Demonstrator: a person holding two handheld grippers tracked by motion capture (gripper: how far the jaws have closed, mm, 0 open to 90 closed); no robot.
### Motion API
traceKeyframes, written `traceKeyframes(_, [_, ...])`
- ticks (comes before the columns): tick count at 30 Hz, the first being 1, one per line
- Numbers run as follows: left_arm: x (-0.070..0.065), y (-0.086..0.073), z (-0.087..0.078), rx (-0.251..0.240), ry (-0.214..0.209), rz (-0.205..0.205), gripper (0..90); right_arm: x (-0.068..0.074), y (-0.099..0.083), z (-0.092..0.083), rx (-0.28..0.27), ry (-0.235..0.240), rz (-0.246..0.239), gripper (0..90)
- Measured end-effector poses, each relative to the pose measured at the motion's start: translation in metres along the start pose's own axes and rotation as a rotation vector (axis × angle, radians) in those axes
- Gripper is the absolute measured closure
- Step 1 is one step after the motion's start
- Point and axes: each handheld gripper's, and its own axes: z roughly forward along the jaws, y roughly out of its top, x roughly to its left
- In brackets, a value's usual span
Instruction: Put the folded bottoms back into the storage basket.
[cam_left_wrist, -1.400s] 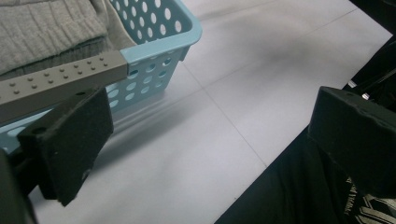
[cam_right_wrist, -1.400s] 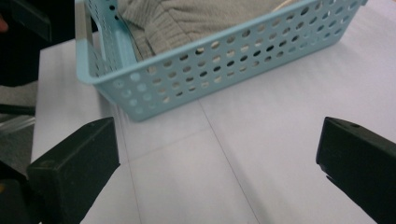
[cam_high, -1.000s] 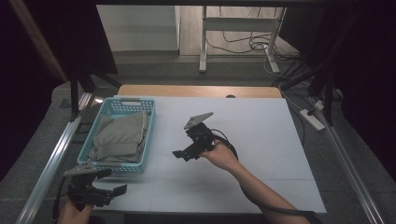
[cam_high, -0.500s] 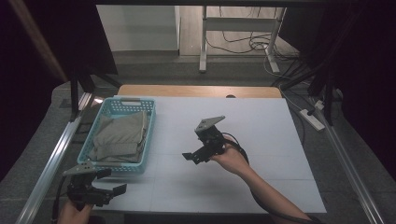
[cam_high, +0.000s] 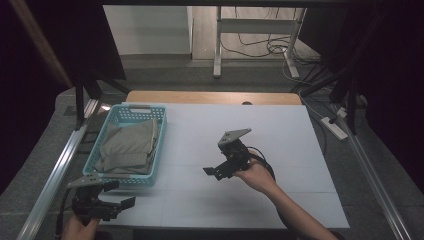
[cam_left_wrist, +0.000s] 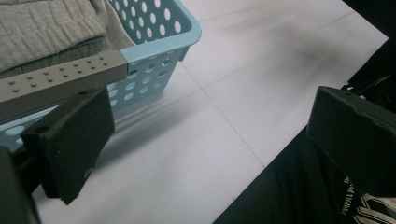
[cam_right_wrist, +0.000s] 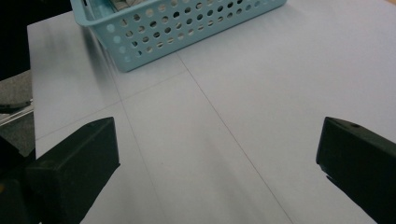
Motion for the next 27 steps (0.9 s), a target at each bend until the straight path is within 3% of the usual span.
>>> traceKeyframes(27, [-0.002, 0.001, 0.002, 0.018, 0.022, 0.004, 2.4, 0.001, -0.031, -0.031, 0.022, -0.045, 0.052, 0.0])
